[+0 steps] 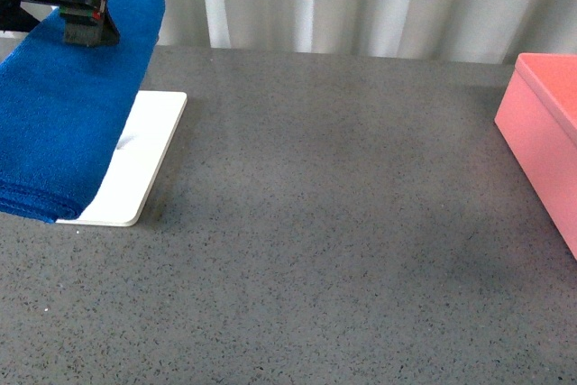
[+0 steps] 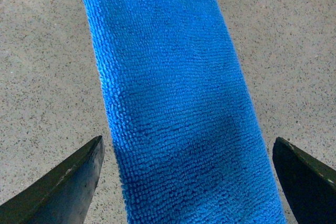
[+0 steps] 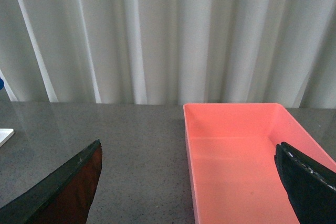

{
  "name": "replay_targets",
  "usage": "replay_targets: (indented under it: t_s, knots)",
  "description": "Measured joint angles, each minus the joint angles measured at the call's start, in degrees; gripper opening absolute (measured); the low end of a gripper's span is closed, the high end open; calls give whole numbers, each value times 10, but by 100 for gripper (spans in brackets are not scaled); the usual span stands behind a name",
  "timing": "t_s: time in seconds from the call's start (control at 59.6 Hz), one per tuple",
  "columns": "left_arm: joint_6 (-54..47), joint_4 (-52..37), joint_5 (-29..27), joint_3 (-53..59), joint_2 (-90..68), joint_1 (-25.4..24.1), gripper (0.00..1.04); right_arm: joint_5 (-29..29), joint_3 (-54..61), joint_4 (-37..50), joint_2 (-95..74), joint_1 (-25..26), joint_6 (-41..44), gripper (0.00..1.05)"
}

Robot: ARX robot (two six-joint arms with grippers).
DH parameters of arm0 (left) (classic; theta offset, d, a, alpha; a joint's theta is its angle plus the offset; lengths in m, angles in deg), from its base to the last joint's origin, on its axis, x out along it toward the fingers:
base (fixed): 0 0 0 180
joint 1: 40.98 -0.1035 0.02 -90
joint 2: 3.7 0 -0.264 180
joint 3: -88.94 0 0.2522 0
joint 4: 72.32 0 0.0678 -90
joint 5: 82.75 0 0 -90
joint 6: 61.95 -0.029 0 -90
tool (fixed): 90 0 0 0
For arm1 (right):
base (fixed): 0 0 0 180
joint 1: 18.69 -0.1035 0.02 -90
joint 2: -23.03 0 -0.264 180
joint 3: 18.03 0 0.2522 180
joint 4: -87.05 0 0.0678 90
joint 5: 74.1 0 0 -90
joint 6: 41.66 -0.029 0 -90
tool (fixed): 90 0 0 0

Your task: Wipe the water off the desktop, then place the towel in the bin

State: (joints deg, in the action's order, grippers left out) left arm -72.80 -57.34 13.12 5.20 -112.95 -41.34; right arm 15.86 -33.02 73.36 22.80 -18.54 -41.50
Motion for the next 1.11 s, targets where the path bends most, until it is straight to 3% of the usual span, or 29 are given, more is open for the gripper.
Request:
replay_targets:
  t_s: [0.403, 0.621, 0.94, 1.007, 1.108]
  knots:
    - [-8, -8, -19, 11, -16, 6, 96, 0, 0, 0, 0, 0, 0, 98]
    - [-11, -2, -49, 17, -20, 7, 61, 0, 0, 0, 0, 0, 0, 98]
    - [28, -3, 21, 19, 23, 4, 10, 0, 0, 0, 0, 0, 0, 98]
    - [43, -5, 44, 19, 41, 6, 4, 0, 0, 0, 0, 0, 0, 98]
    - [69, -7, 85, 20, 72, 13, 4, 0, 0, 0, 0, 0, 0, 98]
